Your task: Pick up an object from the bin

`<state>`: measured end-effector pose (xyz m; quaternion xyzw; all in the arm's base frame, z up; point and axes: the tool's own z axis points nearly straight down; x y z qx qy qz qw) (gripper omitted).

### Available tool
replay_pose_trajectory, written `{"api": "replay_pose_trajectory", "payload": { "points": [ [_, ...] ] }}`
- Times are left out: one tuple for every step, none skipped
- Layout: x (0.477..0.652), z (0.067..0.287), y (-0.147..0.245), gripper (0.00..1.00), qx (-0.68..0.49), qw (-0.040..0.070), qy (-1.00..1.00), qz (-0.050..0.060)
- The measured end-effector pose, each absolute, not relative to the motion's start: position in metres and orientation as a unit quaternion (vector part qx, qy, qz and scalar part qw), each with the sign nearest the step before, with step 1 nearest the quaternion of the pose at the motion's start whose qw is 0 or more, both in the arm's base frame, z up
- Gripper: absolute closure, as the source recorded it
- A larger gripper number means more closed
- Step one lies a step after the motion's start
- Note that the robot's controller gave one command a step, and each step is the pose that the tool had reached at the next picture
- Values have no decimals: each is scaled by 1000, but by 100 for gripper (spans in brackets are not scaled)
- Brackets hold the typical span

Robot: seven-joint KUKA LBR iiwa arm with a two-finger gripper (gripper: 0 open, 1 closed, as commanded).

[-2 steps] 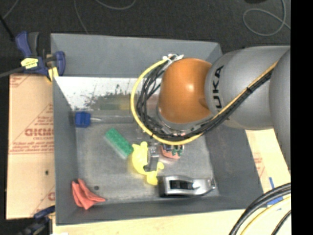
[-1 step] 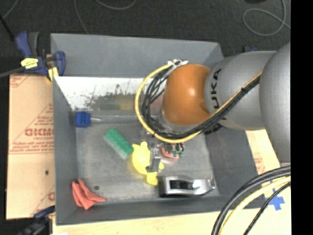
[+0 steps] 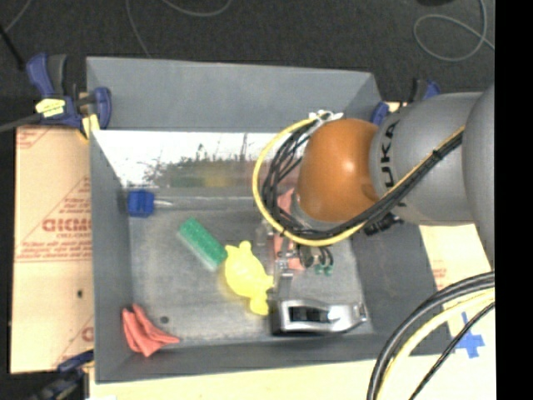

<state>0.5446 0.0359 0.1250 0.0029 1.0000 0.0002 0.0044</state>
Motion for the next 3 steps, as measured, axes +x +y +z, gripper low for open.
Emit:
{"api": "replay_pose_trajectory", "payload": {
  "points": [
    [553, 102, 24, 0, -54, 6, 998, 0],
    [548, 93, 32, 0, -7, 5, 1000, 1],
    [556, 89, 47, 0, 90, 7, 996, 2]
  ]
}}
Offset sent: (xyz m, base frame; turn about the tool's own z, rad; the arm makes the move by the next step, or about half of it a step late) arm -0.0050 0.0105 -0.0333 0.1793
